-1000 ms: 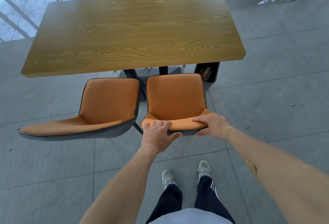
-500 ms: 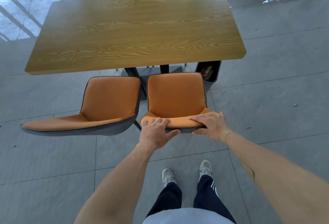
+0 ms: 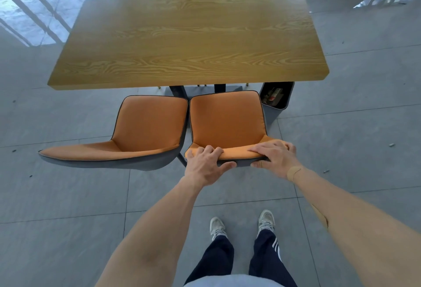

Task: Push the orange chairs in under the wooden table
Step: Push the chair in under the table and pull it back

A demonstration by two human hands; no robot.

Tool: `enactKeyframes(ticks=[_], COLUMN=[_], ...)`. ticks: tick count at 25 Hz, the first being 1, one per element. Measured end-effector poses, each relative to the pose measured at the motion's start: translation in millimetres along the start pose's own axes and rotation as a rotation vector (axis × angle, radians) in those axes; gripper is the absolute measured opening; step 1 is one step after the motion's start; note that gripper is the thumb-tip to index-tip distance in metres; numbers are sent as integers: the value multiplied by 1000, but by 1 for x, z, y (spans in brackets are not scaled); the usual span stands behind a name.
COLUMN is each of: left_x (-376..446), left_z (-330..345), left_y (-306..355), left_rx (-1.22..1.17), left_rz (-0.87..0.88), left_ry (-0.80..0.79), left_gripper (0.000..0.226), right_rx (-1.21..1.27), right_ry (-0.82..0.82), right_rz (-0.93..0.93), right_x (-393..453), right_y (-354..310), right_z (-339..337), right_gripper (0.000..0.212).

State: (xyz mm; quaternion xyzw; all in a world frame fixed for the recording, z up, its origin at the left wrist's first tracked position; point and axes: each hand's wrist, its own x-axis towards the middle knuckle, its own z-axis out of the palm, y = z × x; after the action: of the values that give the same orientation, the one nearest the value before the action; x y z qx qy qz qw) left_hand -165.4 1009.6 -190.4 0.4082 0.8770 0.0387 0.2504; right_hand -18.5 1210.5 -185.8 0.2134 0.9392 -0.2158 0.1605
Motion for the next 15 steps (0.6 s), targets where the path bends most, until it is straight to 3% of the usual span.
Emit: enactKeyframes(ticks=[11,15], left_x=[-4,-15], left_z=[0,8], left_y=[-13,-13], left_rx=[25,45], left_rz=[65,83], left_ry=[-7,-7], left_gripper=[80,73], right_rx=[-51,-90], right_ry=[-9,-47], right_rz=[62,85], right_x=[-12,-23], right_y=[-18,-23], right_z=[6,10], right_gripper=[43,44])
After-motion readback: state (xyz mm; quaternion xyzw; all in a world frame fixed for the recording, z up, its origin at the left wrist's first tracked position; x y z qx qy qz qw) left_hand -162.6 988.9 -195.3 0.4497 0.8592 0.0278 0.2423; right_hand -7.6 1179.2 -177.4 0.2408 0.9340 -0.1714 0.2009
